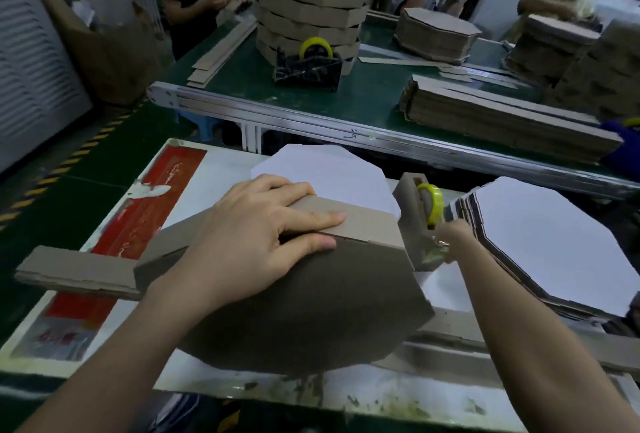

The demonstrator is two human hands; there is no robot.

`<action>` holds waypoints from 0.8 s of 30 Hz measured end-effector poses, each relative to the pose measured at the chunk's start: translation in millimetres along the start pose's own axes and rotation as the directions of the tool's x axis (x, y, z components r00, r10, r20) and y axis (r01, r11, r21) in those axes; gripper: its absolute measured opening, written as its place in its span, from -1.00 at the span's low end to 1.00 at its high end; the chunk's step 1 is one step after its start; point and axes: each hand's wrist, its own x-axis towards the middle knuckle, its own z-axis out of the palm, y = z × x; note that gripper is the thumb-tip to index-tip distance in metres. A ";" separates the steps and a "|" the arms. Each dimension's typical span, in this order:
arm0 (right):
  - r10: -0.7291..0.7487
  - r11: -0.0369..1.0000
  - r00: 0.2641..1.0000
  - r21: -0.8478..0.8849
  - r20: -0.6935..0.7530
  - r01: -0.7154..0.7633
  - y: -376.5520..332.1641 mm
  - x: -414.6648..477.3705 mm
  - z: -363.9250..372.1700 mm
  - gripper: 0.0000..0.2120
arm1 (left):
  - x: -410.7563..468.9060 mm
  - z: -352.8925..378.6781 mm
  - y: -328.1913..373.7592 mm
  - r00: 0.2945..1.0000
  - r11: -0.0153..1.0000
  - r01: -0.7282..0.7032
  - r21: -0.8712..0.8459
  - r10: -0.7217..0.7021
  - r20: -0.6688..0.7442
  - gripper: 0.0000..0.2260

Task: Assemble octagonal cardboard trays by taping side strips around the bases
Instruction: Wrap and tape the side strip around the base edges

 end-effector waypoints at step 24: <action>0.088 0.450 0.996 0.892 -0.003 -0.037 52.9 30.1 9.4 -0.83 | 31.0 20.2 13.0 0.998 0.998 -0.019 0.059 0.022 -0.057 -0.64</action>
